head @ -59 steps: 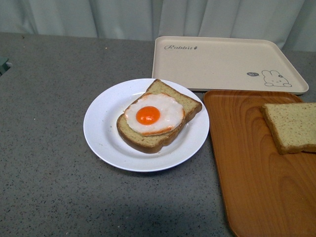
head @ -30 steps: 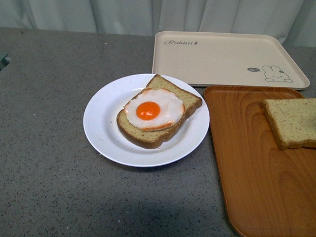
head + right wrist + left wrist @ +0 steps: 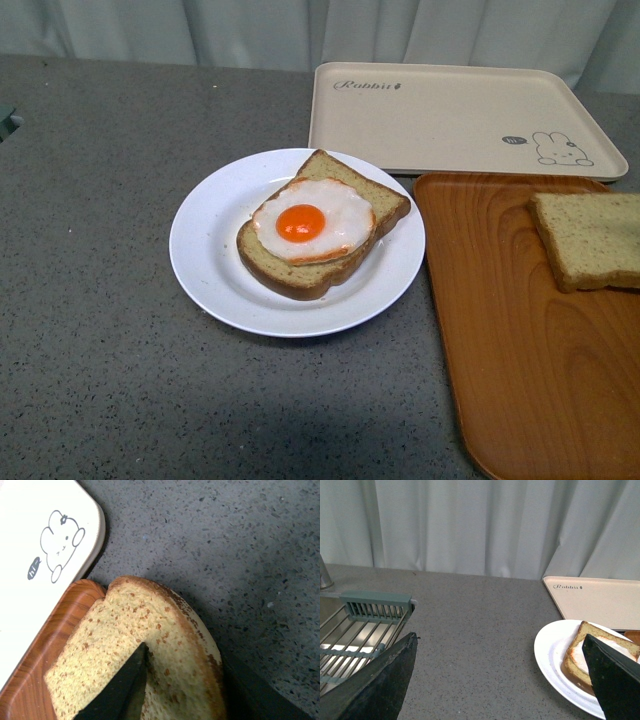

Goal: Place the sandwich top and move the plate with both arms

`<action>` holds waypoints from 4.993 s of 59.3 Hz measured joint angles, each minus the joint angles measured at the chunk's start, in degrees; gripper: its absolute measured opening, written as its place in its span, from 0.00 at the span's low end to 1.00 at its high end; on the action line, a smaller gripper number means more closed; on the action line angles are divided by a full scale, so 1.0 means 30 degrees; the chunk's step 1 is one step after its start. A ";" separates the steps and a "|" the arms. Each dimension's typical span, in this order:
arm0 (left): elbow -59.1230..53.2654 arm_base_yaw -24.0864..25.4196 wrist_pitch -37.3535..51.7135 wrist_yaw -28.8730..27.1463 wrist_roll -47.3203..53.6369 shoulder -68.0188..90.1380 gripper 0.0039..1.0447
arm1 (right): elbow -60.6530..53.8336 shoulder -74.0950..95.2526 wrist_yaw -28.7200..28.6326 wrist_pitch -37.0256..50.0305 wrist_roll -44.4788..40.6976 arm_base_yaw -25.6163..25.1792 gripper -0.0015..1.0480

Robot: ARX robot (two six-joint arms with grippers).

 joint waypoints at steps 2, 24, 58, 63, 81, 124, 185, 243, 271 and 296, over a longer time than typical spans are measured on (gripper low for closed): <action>0.0000 0.0000 0.0000 0.0000 0.0000 0.0000 0.94 | 0.0211 -0.0168 -0.0080 -0.0153 -0.0022 0.0007 0.26; 0.0000 0.0000 0.0000 0.0007 0.0007 0.0000 0.94 | 0.1916 -0.3745 -0.0459 -0.0845 -0.1377 0.3177 0.03; 0.0000 0.0000 0.0000 0.0007 0.0000 0.0000 0.94 | 0.5304 -0.2361 0.1909 -0.1712 -0.1464 1.2990 0.03; 0.0000 -0.0007 0.0000 0.0000 0.0000 0.0000 0.94 | 0.5319 -0.1807 0.2025 -0.1574 -0.1399 1.3406 0.03; 0.0000 -0.0007 0.0000 0.0000 0.0000 0.0000 0.94 | 0.4269 -0.0707 0.2346 -0.0903 -0.1559 1.3355 0.04; 0.0000 -0.0007 0.0000 -0.0007 0.0000 0.0000 0.94 | -0.4546 -0.5872 0.5217 1.1242 -1.2422 0.7562 0.54; 0.0000 0.0000 0.0000 0.0000 0.0007 -0.0022 0.94 | -1.1191 -3.4847 0.0860 -1.6109 -0.6914 0.3235 0.29; 0.7628 -0.4962 1.2677 -0.6812 -2.0611 3.3332 0.94 | -1.2677 -3.7339 0.1887 -1.1162 -1.4185 0.3504 0.01; 1.0389 -0.6280 1.3784 -0.5727 -2.2207 3.6807 0.94 | -1.2677 -3.7339 0.1894 -1.1162 -1.4229 0.3504 0.62; 1.0499 -0.8539 1.4528 -0.5472 -2.6534 3.7317 0.94 | -1.2677 -3.7339 0.1894 -1.1162 -1.4229 0.3504 0.91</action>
